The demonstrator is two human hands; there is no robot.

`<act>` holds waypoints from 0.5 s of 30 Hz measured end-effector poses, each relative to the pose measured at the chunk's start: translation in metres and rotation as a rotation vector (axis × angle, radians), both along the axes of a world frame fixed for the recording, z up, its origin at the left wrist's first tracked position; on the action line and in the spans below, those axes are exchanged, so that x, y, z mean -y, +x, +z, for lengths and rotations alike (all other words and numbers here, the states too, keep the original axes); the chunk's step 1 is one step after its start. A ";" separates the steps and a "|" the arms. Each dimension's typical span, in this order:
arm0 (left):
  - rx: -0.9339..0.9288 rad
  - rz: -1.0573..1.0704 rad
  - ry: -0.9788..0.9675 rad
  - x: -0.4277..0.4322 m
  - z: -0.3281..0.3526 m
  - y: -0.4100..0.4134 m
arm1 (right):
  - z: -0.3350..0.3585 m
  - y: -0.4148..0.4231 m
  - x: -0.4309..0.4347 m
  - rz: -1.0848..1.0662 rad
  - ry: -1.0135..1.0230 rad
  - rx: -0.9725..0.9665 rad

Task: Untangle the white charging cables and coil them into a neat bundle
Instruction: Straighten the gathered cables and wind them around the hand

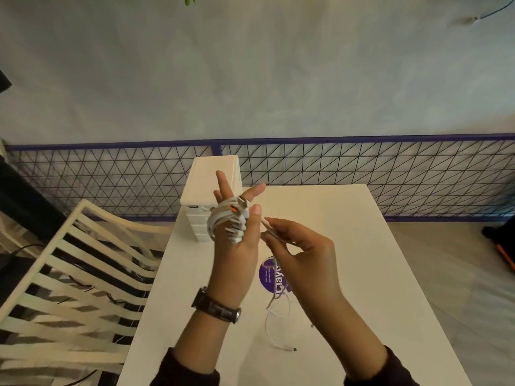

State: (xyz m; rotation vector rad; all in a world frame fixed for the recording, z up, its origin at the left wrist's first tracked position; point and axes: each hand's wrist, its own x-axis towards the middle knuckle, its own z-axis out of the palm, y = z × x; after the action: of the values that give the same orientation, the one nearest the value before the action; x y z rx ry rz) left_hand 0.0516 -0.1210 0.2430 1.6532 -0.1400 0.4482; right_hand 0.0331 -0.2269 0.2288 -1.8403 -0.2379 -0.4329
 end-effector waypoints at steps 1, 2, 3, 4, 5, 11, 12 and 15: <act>-0.030 -0.031 -0.024 -0.007 -0.001 0.004 | 0.003 0.000 0.002 0.060 -0.009 -0.048; -0.062 -0.061 -0.035 -0.011 -0.002 0.007 | 0.007 0.001 0.004 0.118 -0.002 -0.106; -0.085 -0.082 -0.025 -0.014 -0.001 0.008 | 0.012 0.002 0.006 0.176 0.017 -0.167; -0.096 -0.105 -0.005 -0.015 0.000 0.007 | 0.019 0.005 0.009 0.236 0.037 -0.221; -0.106 -0.125 0.006 -0.014 0.001 0.006 | 0.025 0.008 0.012 0.287 0.040 -0.260; -0.165 -0.190 -0.058 -0.014 -0.004 0.006 | 0.037 0.018 0.020 0.335 -0.218 -0.342; -0.181 -0.207 -0.073 -0.014 -0.005 0.006 | 0.036 0.019 0.019 0.262 -0.267 -0.292; -0.223 -0.231 -0.192 -0.012 -0.006 0.005 | 0.027 0.019 0.016 -0.012 -0.434 0.038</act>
State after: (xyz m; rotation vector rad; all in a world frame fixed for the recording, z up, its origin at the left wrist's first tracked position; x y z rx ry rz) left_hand 0.0570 -0.1092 0.2371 1.4658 -0.1165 0.0970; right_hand 0.0525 -0.2425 0.2553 -2.2600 -0.3690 -0.4496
